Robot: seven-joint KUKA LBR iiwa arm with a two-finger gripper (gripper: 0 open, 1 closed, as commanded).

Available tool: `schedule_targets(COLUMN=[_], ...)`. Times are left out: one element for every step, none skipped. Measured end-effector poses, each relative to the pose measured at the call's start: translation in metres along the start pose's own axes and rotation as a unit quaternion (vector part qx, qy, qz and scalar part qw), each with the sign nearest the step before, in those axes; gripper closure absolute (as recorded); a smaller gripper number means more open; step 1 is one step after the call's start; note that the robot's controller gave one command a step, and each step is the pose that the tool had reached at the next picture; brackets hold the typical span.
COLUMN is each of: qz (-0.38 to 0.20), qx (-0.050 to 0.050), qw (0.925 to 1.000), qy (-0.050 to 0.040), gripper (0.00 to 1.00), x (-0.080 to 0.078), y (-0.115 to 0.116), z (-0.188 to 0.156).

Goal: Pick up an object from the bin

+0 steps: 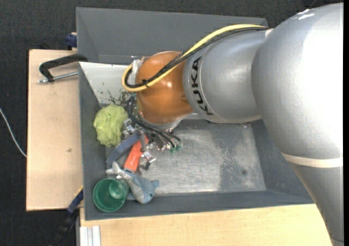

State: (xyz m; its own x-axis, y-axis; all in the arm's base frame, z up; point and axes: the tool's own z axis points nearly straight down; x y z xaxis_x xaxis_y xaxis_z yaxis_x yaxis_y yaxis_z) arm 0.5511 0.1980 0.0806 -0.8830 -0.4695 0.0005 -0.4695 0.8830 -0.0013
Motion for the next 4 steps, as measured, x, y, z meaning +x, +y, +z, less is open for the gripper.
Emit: schedule_targets(qz=[-0.127, -0.127, -0.127, -0.099], qx=[-0.001, -0.001, -0.001, 0.0], qw=[0.9919, 0.9919, 0.9919, 0.9951], qy=[-0.0075, -0.0071, -0.007, -0.0048], gripper=[1.0, 1.0, 1.0, 1.0], x=[0.02, 0.02, 0.02, 0.027], y=[0.0, -0.001, -0.001, -0.022], z=[0.006, 0.006, 0.006, -0.182])
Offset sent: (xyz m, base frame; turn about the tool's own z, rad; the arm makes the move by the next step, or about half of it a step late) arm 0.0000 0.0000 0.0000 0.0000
